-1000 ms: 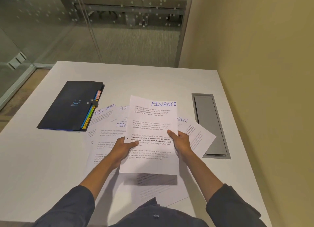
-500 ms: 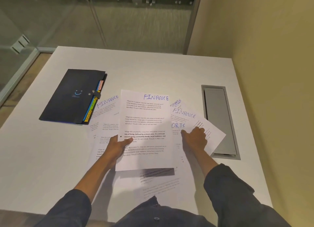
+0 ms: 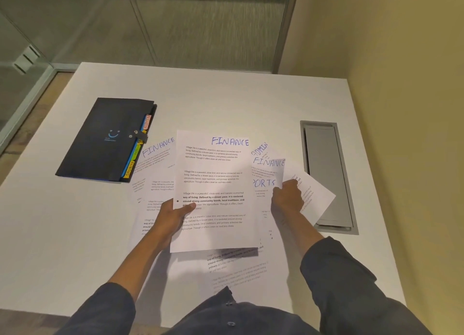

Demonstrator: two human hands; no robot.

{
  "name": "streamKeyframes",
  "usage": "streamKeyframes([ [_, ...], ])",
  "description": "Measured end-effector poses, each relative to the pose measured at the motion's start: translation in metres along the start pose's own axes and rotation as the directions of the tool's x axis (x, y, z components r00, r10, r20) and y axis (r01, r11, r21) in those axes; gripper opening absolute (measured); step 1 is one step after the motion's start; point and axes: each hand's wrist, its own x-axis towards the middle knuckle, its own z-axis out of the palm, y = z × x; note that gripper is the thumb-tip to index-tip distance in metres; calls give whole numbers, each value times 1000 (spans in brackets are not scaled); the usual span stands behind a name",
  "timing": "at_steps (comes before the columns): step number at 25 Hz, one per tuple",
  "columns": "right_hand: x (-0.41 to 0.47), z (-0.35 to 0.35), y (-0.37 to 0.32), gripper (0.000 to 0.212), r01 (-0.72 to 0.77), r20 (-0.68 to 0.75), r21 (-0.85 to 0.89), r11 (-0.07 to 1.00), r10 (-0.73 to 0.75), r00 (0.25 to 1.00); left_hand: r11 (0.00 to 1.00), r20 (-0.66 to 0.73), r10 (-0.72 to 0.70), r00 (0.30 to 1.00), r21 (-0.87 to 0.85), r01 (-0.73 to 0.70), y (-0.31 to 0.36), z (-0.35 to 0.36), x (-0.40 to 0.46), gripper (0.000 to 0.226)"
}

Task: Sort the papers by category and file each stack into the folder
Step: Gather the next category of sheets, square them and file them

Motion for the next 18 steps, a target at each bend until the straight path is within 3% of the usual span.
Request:
streamKeyframes([
  [4,-2,-6,-1,15,59,-32,278,959,-52,998,999,12,38,999,17,-38,5,1,-2,24],
  [5,-3,-8,-2,6,95,-43,305,947,-86,995,998,9,54,999,23,-54,6,0,-3,24],
  [8,-8,-22,-8,26,146,-44,330,933,-139,989,995,-9,99,995,31,-99,10,1,-7,24],
  [10,-11,-33,-12,16,170,-56,333,928,-160,986,992,-22,120,993,29,-119,12,-1,-10,25],
  [12,-20,-45,-18,5,265,-107,300,917,-243,964,991,-37,133,990,16,-132,15,-4,-14,24],
  [14,-33,-61,-22,12,381,-193,192,904,-346,918,990,-55,140,989,-7,-140,19,-5,-18,25],
  [18,-59,-94,-32,23,582,-389,-32,812,-547,741,983,-84,177,981,-37,-181,29,-8,-24,31],
])
